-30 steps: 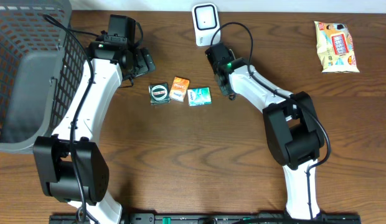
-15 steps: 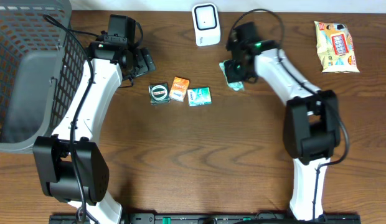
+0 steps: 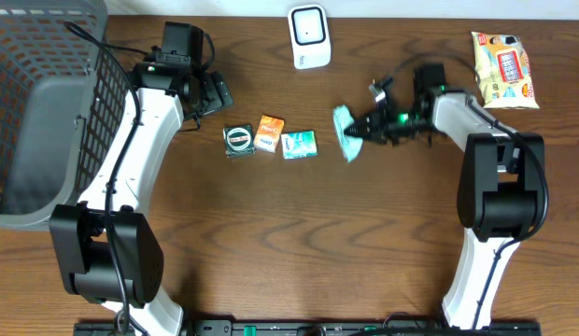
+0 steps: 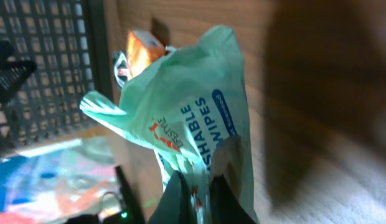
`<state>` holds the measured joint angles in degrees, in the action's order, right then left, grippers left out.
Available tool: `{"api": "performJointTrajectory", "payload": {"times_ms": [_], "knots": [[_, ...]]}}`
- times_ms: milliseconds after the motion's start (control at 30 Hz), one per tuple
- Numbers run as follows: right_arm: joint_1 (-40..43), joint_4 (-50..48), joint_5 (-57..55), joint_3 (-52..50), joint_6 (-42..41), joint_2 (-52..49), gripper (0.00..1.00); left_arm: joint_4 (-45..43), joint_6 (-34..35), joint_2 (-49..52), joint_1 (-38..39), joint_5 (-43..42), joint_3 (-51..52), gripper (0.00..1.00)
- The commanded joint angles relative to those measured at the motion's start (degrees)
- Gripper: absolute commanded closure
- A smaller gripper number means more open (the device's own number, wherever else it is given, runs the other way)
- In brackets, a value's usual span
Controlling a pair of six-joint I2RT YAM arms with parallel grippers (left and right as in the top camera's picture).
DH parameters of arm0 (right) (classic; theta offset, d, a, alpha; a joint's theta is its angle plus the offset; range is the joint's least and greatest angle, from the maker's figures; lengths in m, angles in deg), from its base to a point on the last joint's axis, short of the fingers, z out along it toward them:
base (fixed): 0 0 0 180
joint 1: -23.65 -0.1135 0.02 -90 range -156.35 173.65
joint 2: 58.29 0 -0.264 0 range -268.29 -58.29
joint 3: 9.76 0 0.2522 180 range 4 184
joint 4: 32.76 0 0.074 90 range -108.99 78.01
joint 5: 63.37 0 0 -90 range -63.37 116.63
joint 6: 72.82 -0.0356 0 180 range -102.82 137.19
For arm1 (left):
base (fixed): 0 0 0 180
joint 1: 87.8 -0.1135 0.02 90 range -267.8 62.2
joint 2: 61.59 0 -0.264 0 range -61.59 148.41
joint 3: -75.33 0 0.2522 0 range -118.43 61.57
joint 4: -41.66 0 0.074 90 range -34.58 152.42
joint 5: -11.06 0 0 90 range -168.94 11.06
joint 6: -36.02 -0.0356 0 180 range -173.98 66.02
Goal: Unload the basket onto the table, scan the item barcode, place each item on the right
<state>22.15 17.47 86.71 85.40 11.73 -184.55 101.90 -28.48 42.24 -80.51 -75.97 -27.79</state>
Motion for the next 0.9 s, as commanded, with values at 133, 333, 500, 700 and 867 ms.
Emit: {"api": "performJointTrajectory", "payload": {"times_ms": [133,333,500,700,867], "knots": [[6.2,-1.7,-9.6,-2.0,-5.2,1.3,0.64,0.2,0.1,0.3,0.0,0.5,-0.4,0.02],[11.1,3.8,-9.7,5.5,-5.0,2.6,0.31,0.2,0.1,0.3,0.0,0.5,-0.4,0.02],[9.3,8.3,-13.9,10.0,-1.0,3.2,0.25,0.2,0.1,0.3,0.0,0.5,-0.4,0.02],[2.3,8.3,-26.6,8.7,-1.1,3.1,0.25,0.2,0.1,0.3,0.0,0.5,-0.4,0.02],[-2.7,7.9,-30.2,7.3,-1.1,3.1,0.36,0.2,0.1,0.3,0.0,0.5,-0.4,0.02]]}}
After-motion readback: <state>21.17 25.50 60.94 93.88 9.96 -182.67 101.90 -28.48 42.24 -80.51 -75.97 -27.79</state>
